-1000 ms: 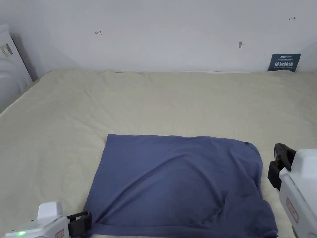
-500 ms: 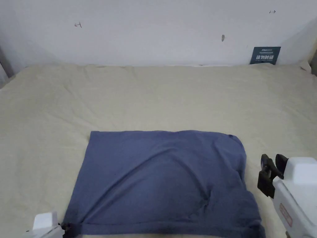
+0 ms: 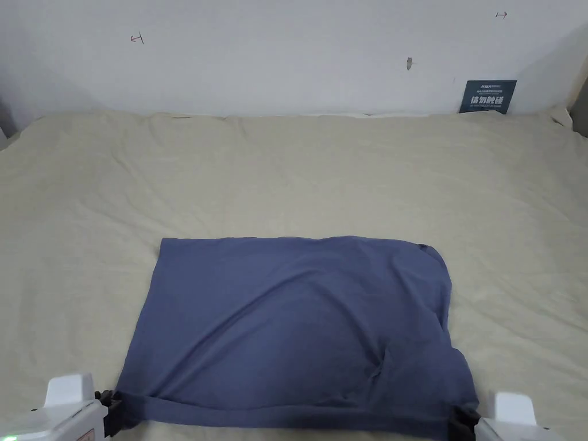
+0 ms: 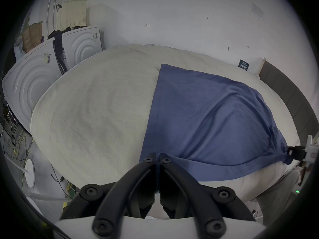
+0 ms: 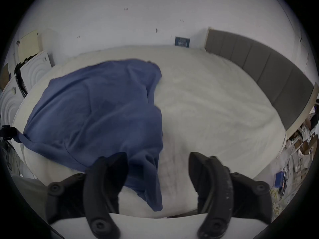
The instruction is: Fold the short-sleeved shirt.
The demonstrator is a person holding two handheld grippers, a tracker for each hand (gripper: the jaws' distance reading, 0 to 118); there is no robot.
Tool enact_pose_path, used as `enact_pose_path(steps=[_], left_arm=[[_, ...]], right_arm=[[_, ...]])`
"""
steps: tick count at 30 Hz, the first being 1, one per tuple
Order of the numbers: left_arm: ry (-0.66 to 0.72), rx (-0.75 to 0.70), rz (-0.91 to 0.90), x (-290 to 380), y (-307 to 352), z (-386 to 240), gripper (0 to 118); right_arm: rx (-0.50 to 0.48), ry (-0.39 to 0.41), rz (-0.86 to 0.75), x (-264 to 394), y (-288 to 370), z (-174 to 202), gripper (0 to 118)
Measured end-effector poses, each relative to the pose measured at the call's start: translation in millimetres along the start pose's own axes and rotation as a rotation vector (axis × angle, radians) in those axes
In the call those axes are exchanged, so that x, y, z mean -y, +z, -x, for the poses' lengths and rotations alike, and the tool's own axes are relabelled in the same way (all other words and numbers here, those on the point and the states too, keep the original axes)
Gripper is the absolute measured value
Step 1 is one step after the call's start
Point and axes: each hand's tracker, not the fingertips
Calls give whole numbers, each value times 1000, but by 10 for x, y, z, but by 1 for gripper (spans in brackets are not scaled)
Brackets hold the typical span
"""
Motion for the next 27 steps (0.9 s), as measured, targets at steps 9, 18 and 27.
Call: enact_pose_path(steps=[9, 18, 27], left_arm=[[29, -18, -15, -189, 12, 45, 3], [17, -16, -110, -940, -255, -44, 3], [-53, -33, -57, -1496, -1067, -264, 3]], right_arm=[[-109, -61, -145, -224, 240, -35, 3], [-131, -47, -287, -1180, 182, 40, 3], [-66, -20, -155, -1684, -783, 153, 3]])
